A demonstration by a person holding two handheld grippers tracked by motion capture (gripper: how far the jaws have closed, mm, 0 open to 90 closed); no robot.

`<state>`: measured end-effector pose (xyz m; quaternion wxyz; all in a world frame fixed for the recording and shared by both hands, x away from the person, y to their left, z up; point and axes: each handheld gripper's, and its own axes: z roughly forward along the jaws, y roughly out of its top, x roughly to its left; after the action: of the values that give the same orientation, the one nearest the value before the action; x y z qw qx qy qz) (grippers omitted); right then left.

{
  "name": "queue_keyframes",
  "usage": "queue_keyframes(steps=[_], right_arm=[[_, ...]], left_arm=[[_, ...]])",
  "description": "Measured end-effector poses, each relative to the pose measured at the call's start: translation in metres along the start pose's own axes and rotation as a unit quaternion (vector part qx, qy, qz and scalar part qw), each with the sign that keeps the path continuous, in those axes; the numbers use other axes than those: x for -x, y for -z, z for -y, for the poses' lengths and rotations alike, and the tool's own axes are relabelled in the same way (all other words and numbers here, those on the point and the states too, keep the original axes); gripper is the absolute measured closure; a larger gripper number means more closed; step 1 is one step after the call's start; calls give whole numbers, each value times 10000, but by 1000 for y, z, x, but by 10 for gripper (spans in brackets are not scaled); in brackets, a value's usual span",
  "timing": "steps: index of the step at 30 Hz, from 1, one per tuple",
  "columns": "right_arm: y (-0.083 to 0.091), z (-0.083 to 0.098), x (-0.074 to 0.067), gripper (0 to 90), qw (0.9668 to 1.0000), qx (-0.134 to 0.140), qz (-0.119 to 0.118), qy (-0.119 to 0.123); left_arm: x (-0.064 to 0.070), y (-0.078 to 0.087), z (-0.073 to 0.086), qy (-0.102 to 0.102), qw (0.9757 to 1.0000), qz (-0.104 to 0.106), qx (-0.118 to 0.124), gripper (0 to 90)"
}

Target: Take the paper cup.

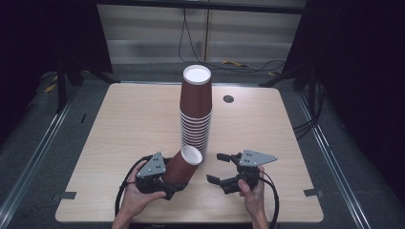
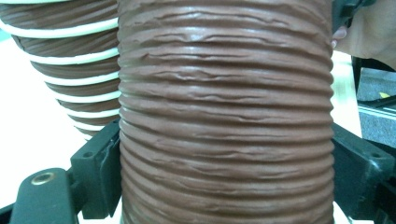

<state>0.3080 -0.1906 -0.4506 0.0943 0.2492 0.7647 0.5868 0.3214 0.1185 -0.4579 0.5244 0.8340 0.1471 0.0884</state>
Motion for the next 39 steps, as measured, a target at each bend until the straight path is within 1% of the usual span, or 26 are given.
queue_keyframes(steps=[2,5,6,7,8,11,14,16,18,19,22,23,25,26,27,28,30,31,32,34,36,37,38,39], right_arm=[[1,1,0,147,10000,-43,-79,38],[2,1,0,147,9997,-153,-102,133],[1,1,0,147,9997,-160,-134,144],[2,1,0,147,9995,-220,-106,196],[1,1,0,147,9994,-243,-144,206],[1,1,-1,144,9992,-295,-148,246],[0,2,-1,144,9984,-430,-280,239],[-1,2,-2,144,9979,-490,-360,235],[-2,2,-2,141,9974,-610,-318,194],[-2,2,-2,132,9973,-667,-249,192],[-2,2,-2,131,9963,-801,-230,228],[-2,2,-1,131,9957,-856,-264,246],[-2,1,-1,130,9949,-938,-254,257],[-2,0,-1,131,9946,-972,-225,286],[-2,0,-1,131,9943,-1006,-229,288],[-2,0,-1,131,9940,-1028,-229,304],[-2,-1,-1,132,9931,-1093,-297,315],[-3,0,-1,132,9919,-1185,-309,339],[-4,0,-1,132,9913,-1226,-315,357],[-5,0,0,134,9902,-1289,-377,376],[-5,0,0,134,9898,-1312,-408,380],[-6,0,0,136,9891,-1343,-447,394],[-6,0,0,137,9885,-1389,-467,375],[-7,0,0,139,9877,-1434,-476,398]], left_arm=[[-1,-1,-1,-33,9999,65,-123,138],[0,-2,-4,-108,9996,43,-246,138],[0,-2,-5,-135,9994,70,-322,138],[0,-2,-7,-166,9991,82,-386,138],[1,-2,-7,-163,9990,87,-407,138],[3,0,-9,-294,9980,124,-544,140],[3,0,-11,-320,9971,161,-674,141],[4,-1,-13,-411,9959,158,-791,141],[5,-2,-15,-496,9945,139,-911,141],[5,-3,-15,-524,9940,125,-952,141],[4,-3,-17,-549,9931,149,-1022,141],[4,-3,-17,-561,9930,150,-1030,141],[5,-5,-19,-616,9915,177,-1130,141],[6,-7,-20,-680,9900,189,-1219,140],[6,-8,-21,-724,9893,211,-1252,140],[7,-8,-22,-757,9884,188,-1304,140],[7,-10,-23,-803,9868,184,-1393,139],[8,-10,-24,-784,9869,189,-1400,139],[8,-11,-25,-829,9858,198,-1444,139],[10,-13,-27,-889,9846,153,-1496,140],[12,-17,-27,-979,9817,210,-1618,140],[13,-18,-27,-987,9806,234,-1678,140],[14,-19,-27,-1002,9800,220,-1704,140],[14,-20,-27,-1034,9788,198,-1754,140]])
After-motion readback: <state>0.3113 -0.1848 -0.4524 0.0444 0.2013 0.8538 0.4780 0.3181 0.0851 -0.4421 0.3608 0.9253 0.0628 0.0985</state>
